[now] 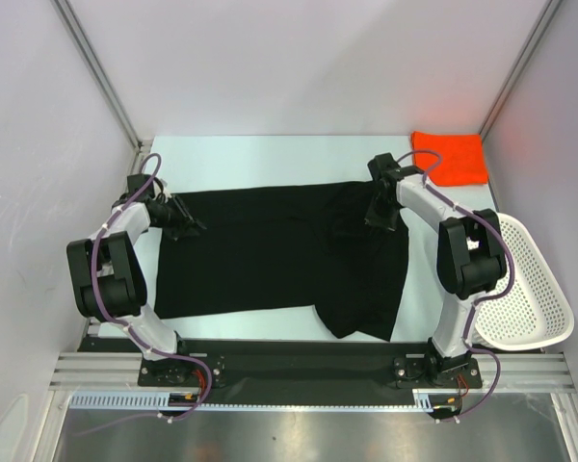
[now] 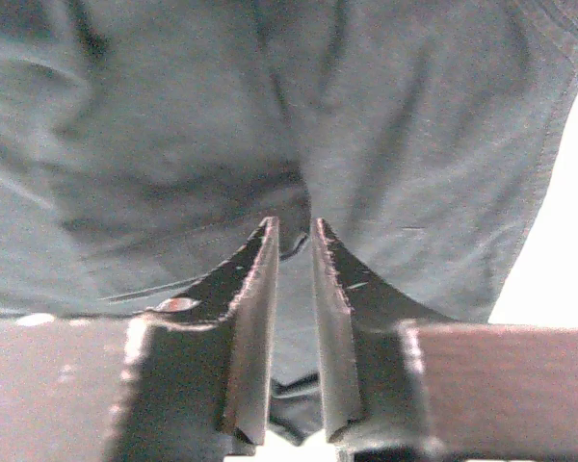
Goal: Fold and stack the t-shirts
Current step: Fold the tshirt
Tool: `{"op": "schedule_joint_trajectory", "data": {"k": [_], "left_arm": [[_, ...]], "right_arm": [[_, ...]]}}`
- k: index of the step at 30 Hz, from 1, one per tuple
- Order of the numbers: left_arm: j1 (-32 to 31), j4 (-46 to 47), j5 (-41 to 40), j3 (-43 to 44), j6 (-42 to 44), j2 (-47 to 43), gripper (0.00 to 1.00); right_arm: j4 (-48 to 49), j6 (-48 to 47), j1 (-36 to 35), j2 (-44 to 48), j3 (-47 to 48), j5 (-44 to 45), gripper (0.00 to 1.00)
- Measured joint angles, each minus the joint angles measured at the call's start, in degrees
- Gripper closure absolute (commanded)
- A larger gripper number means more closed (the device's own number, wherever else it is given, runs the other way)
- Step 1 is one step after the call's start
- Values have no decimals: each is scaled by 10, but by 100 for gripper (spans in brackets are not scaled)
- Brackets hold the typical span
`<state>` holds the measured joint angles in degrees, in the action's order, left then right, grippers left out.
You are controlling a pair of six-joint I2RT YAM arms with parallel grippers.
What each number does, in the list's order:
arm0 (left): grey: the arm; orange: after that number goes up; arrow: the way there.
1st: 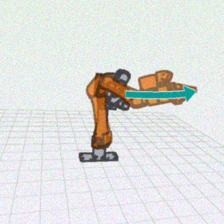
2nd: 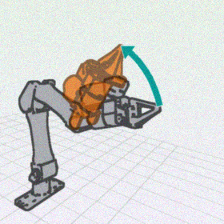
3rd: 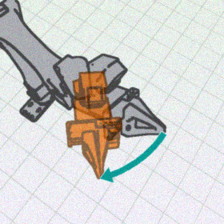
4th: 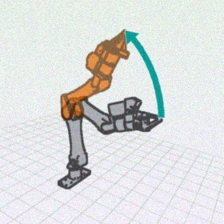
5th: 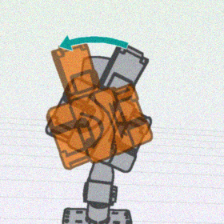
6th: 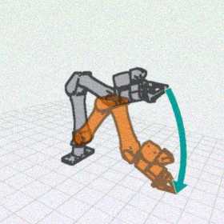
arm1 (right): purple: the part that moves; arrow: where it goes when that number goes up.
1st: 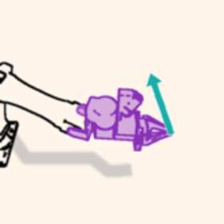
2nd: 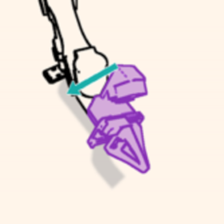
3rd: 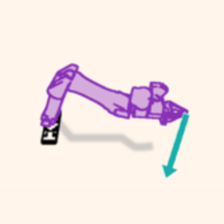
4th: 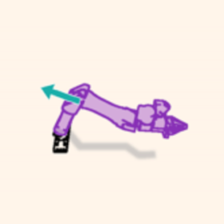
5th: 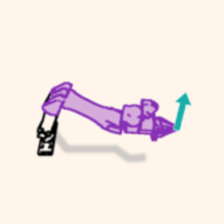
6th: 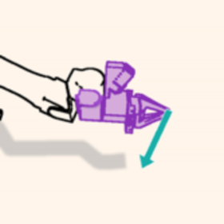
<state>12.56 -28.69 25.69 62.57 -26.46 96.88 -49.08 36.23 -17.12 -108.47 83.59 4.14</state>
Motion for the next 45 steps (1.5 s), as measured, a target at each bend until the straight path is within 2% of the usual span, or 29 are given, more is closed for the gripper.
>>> {"op": "schedule_joint_trajectory", "data": {"k": [1, 6, 9, 12, 13, 16, 18, 21, 26, 37, 45], "left_arm": [[0, 0, 0, 0, 0, 0, 64], [0, 0, 0, 0, 0, 0, 64], [0, 0, 0, 0, 0, 0, 64], [1, 0, 0, 0, 0, 0, 64], [1, 0, 0, 0, 0, 0, 63], [1, 0, 0, 0, 0, 0, 64], [1, 0, 0, 0, 0, 0, 64], [1, 1, 0, 0, 0, 0, 64], [1, 1, 0, 0, 0, 0, 64], [2, 1, 0, 0, 0, 0, 64], [2, 1, 0, 0, 0, 0, 64]], "right_arm": [[1, -4, 1, 0, -4, 0, 69], [-21, -33, 1, 12, -36, 27, 67], [-24, -69, -12, 28, -28, 42, 58], [-14, -117, -59, 24, 37, 36, 55], [-5, -132, -80, 16, 71, 28, 52], [14, -163, -132, -32, 183, -8, 49], [25, -178, -154, -74, 233, -36, 51], [22, -186, -170, -128, 254, -57, 61], [-17, -194, -176, -185, 238, -60, 61], [-59, -205, -190, -188, 223, -19, 60], [-72, -207, -196, -189, 221, -2, 67]]}}
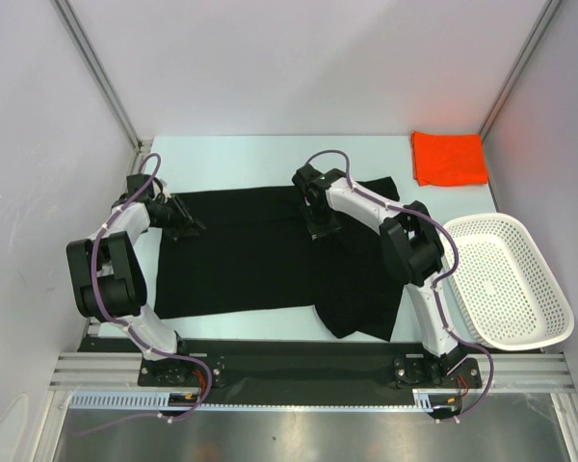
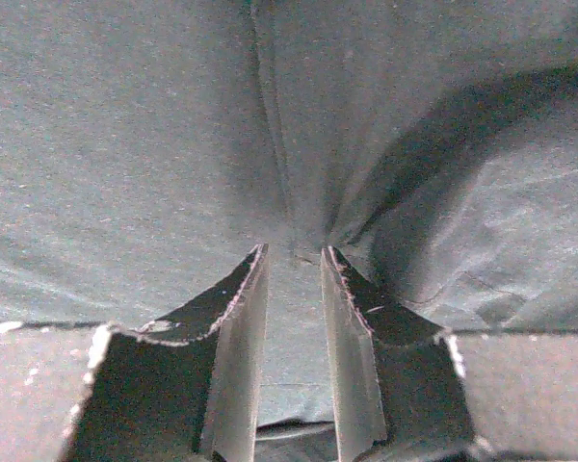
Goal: Fold and stack the t-shirts
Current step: Fold the tshirt
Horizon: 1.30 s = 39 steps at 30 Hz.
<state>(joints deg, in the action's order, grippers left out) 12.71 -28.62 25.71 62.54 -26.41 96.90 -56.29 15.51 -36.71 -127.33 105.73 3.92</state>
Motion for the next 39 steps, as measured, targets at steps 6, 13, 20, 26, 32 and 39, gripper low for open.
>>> {"op": "schedule_joint_trajectory", "data": {"k": [6, 13, 20, 26, 32, 39], "left_arm": [[0, 0, 0, -3, 0, 0, 63], [0, 0, 0, -7, 0, 0, 63], [0, 0, 0, -7, 0, 0, 64], [0, 0, 0, -7, 0, 0, 64], [0, 0, 0, -7, 0, 0, 64], [0, 0, 0, -7, 1, 0, 64]], "right_arm": [[0, -2, -1, 0, -13, 9, 71], [3, -1, -5, -4, -31, 10, 81], [0, -2, -7, -4, -28, 14, 94], [-21, -4, -6, -3, -10, 4, 96], [-25, -6, 0, 1, -10, -70, 96], [-3, 8, 14, 5, -45, -159, 93]]}}
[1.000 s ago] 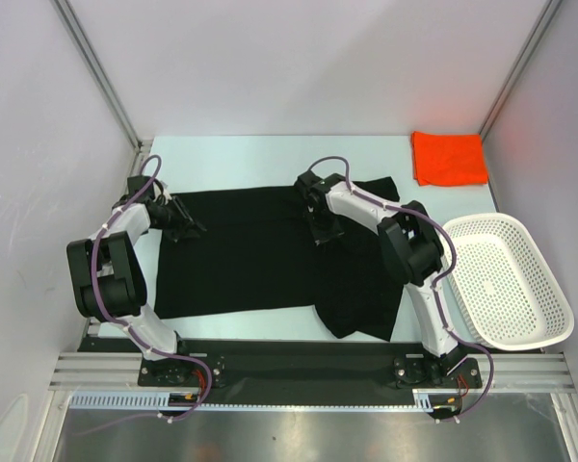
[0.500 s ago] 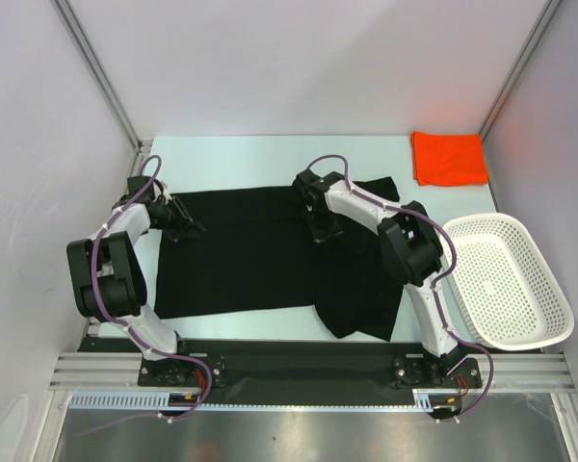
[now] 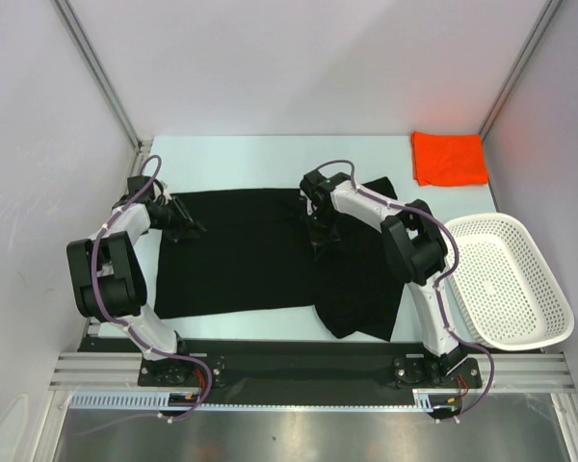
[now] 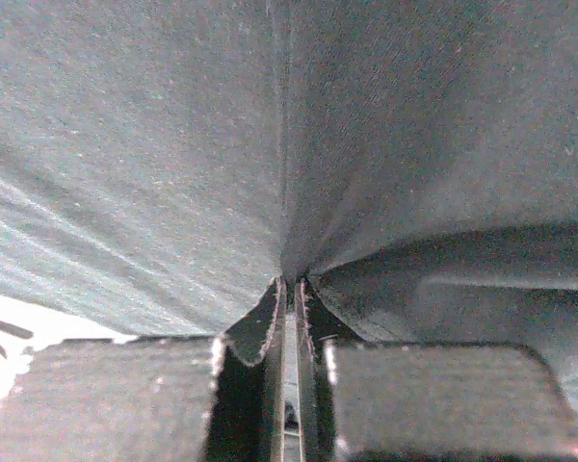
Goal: Fold and stack the t-shirts
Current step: Fold the tshirt
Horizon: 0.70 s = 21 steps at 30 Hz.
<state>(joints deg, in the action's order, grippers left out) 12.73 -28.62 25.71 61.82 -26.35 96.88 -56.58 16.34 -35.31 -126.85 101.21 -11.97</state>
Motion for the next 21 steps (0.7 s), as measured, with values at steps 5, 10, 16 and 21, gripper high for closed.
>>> {"op": "schedule_joint_trajectory", "data": {"k": [5, 10, 16, 21], "left_arm": [[0, 0, 0, 0, 0, 0, 64], [0, -3, 0, 5, 0, 4, 63], [0, -5, 0, 35, -4, 23, 63], [0, 3, 2, 65, -20, 43, 63]], "right_arm": [[18, 13, 20, 5, -11, -55, 68], [61, 41, 60, 29, -29, -115, 47], [146, 72, 170, 64, -19, -88, 38], [179, 61, 251, 38, 44, -10, 37]]}}
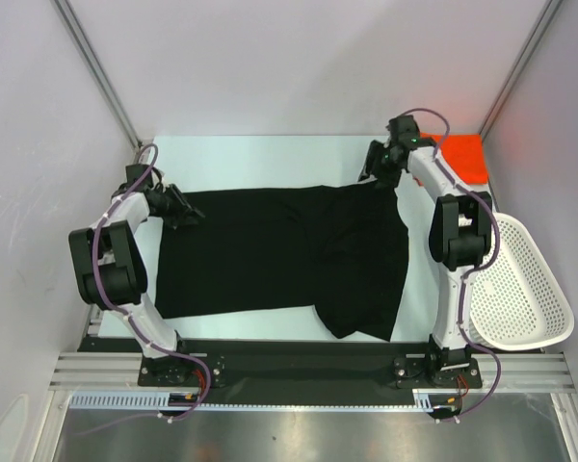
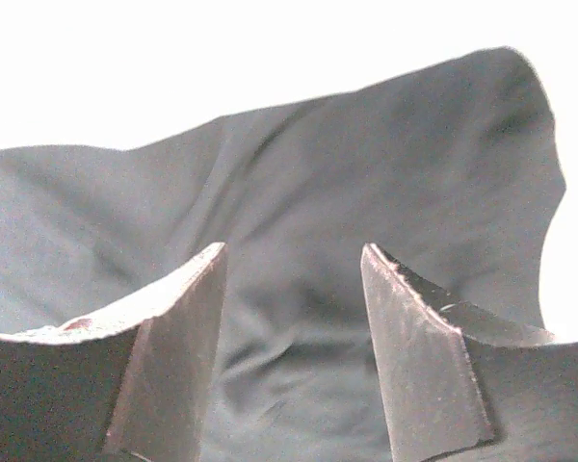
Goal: Fold and stack the t-shirts
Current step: Fold the tshirt
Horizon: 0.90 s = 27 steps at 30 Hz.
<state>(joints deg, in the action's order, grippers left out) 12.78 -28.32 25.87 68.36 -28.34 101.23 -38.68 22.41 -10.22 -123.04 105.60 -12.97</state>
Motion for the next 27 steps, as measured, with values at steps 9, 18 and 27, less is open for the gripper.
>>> {"op": "schedule_joint_trajectory", "data": {"k": [9, 18, 27], "left_arm": [[2, 38, 8, 49, -45, 82, 64], [14, 36, 12, 108, -63, 142, 64], [23, 29, 3, 123, -62, 144, 63]], "right_arm": [[-5, -43, 64, -91, 125, 46, 43], [-17, -47, 80, -134, 133, 45, 47], [0, -51, 80, -134, 131, 31, 63]]}}
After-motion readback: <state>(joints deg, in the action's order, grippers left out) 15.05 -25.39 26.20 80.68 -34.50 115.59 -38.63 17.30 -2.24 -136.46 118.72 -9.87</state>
